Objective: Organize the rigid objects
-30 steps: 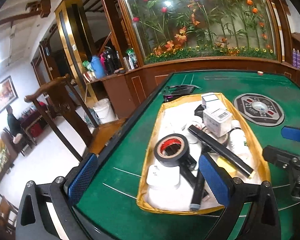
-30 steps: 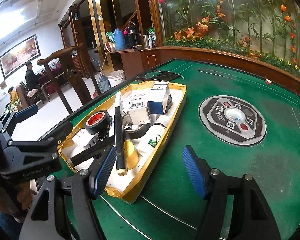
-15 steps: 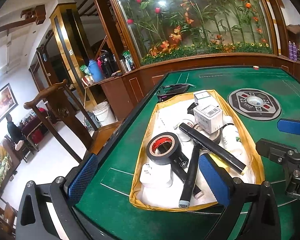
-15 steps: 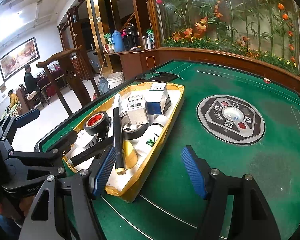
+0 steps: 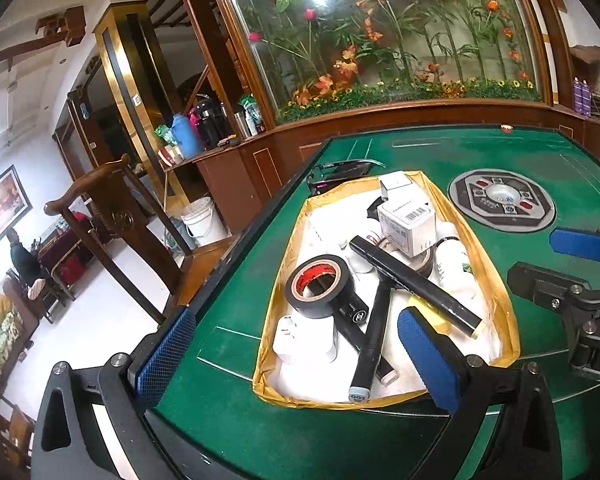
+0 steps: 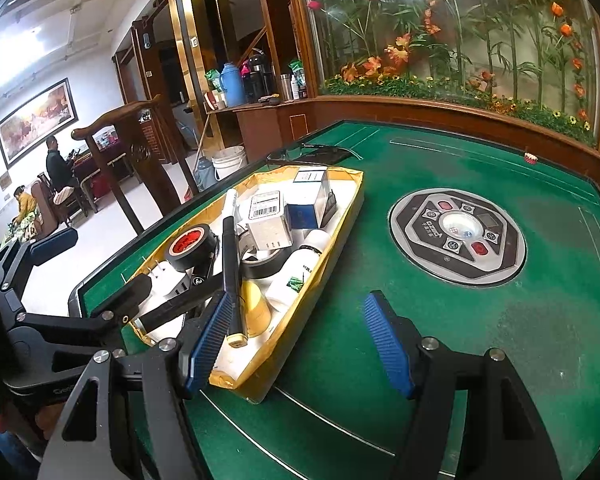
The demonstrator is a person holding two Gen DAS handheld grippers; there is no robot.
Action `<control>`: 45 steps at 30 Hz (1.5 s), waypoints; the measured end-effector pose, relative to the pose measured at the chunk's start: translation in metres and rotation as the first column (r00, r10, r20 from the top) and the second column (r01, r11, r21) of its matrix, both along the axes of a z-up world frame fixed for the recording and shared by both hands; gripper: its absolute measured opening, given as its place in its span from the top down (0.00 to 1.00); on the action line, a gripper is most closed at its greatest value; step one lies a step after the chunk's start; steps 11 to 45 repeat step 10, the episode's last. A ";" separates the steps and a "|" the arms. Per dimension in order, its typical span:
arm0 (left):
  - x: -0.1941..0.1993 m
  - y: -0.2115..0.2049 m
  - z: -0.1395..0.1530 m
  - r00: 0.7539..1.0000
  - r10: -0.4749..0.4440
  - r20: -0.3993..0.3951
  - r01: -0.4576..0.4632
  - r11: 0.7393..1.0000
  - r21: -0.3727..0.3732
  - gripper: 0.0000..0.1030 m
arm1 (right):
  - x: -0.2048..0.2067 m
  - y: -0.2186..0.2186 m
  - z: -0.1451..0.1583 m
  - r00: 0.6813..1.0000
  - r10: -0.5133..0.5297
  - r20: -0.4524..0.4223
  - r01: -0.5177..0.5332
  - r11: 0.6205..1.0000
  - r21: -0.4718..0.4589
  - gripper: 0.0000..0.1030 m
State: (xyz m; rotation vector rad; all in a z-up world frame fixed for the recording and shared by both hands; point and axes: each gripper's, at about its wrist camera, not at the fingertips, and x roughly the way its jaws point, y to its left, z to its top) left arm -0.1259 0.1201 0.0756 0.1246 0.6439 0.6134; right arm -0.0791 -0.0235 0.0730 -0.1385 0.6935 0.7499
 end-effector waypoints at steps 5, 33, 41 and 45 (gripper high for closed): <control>0.002 0.000 0.001 1.000 -0.018 -0.004 0.018 1.000 -0.023 0.01 | 0.000 -0.004 0.002 1.000 -0.011 -0.001 0.011 1.000 0.010 0.34; 0.004 -0.021 0.000 0.996 -0.093 -0.006 0.093 0.995 -0.026 0.01 | 0.002 -0.018 0.005 0.999 -0.043 -0.001 0.043 0.999 0.018 0.34; 0.004 -0.021 0.000 0.996 -0.093 -0.006 0.093 0.995 -0.026 0.01 | 0.002 -0.018 0.005 0.999 -0.043 -0.001 0.043 0.999 0.018 0.34; 0.004 -0.021 0.000 0.996 -0.093 -0.006 0.093 0.995 -0.026 0.01 | 0.002 -0.018 0.005 0.999 -0.043 -0.001 0.043 0.999 0.018 0.34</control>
